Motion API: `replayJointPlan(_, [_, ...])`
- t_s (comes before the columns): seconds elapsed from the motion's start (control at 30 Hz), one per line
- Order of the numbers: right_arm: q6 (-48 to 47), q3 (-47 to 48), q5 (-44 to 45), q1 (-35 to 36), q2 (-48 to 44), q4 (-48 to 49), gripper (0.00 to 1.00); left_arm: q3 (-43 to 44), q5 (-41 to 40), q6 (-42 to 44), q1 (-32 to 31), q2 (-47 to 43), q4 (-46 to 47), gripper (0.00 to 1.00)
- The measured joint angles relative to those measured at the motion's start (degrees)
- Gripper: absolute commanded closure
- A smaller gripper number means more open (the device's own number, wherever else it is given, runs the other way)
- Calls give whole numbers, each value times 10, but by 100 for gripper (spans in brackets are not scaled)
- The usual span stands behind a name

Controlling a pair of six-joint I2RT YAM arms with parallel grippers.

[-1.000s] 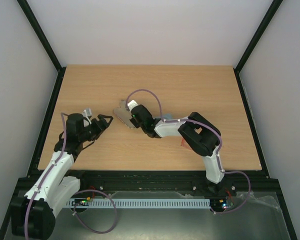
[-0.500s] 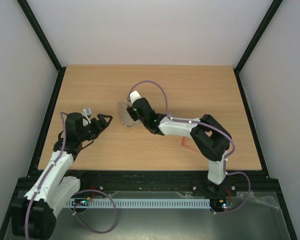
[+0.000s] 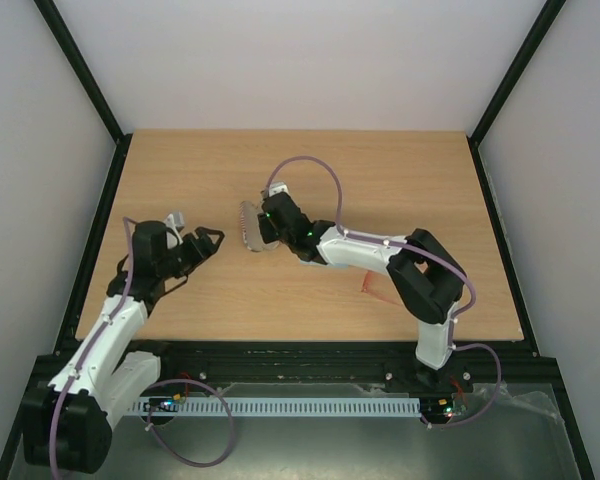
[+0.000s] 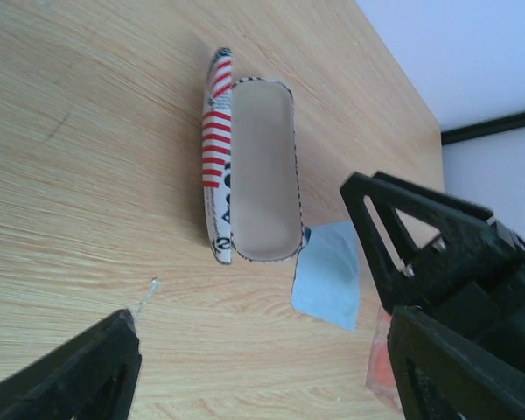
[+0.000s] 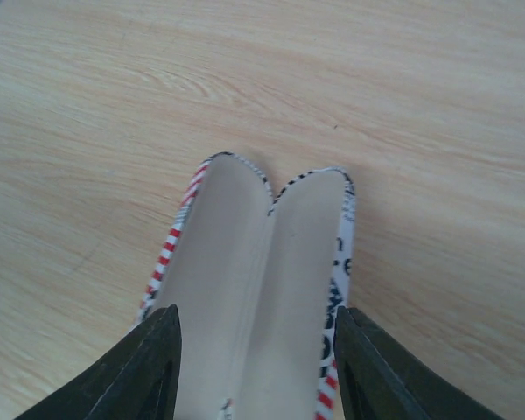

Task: Organize the sunglasses
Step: Place the sunglasses case at the center of the board, then move the glasses cleaning cloth to the center of the board.

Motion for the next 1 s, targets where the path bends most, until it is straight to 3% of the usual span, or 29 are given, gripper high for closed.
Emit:
replayJointPlan(0.23, [102,-5,-41,-2,-37,-33,54,71,-40,23,-13,115,1,48])
replayJointPlan(0.33, [142,-53,-49,-10,-88,-32,55,141,-64,47,-45,210,0,66])
replayJointPlan(0.43, [181,-118,-55,-33,-143,-29,55,207,-81,66,-68,299,0,76])
replayJointPlan(0.67, [232,-231,-59,-75,-204,-31,55,357,-84,116,-79,497,-34,81])
replayJointPlan(0.83, [238,-242,-60,-73,-213,-30,55,405,-61,131,-78,575,-42,82])
replayJointPlan(1.0, [238,-244,-59,-73,-213,-29,55,407,-87,137,-78,596,-70,82])
